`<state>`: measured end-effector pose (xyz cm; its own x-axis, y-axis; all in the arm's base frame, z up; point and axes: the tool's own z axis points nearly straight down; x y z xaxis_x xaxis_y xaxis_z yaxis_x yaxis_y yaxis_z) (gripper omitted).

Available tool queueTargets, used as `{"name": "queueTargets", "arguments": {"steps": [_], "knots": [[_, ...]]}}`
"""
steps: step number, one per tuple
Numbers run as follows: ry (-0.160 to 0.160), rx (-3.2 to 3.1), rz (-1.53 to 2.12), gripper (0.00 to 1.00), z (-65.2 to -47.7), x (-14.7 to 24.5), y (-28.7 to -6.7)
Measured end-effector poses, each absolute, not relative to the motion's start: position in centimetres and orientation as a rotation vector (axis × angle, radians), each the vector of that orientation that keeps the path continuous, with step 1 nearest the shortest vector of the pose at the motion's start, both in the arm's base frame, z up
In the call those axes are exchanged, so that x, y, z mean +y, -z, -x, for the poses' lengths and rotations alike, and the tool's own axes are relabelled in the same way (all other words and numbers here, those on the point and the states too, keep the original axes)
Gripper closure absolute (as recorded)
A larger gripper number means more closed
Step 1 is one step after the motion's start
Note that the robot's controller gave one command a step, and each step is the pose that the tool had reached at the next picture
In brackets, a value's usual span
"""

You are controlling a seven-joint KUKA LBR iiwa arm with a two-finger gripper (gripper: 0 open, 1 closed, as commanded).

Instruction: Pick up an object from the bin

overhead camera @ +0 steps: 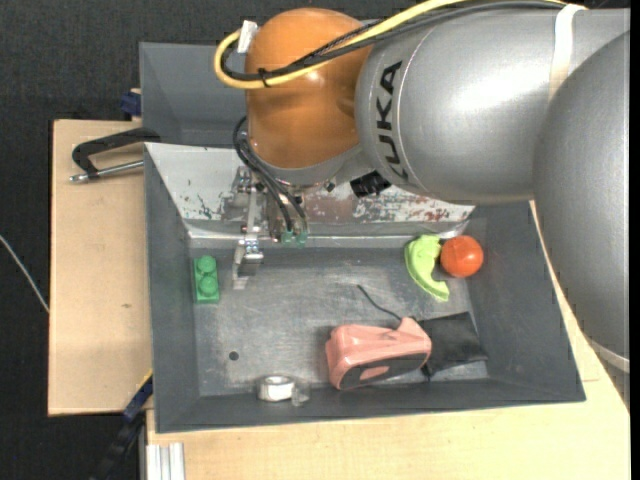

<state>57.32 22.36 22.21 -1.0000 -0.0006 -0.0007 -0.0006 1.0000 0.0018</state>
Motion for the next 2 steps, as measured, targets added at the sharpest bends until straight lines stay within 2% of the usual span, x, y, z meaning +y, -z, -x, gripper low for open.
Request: {"name": "queueTargets", "arguments": {"steps": [1, 2], "knots": [[-0.005, 3.136, -0.098, 0.0, -60.2, 23.5, -14.0], [-0.001, 3.14, 0.026, 0.0, -59.9, 23.5, -12.9]]}}
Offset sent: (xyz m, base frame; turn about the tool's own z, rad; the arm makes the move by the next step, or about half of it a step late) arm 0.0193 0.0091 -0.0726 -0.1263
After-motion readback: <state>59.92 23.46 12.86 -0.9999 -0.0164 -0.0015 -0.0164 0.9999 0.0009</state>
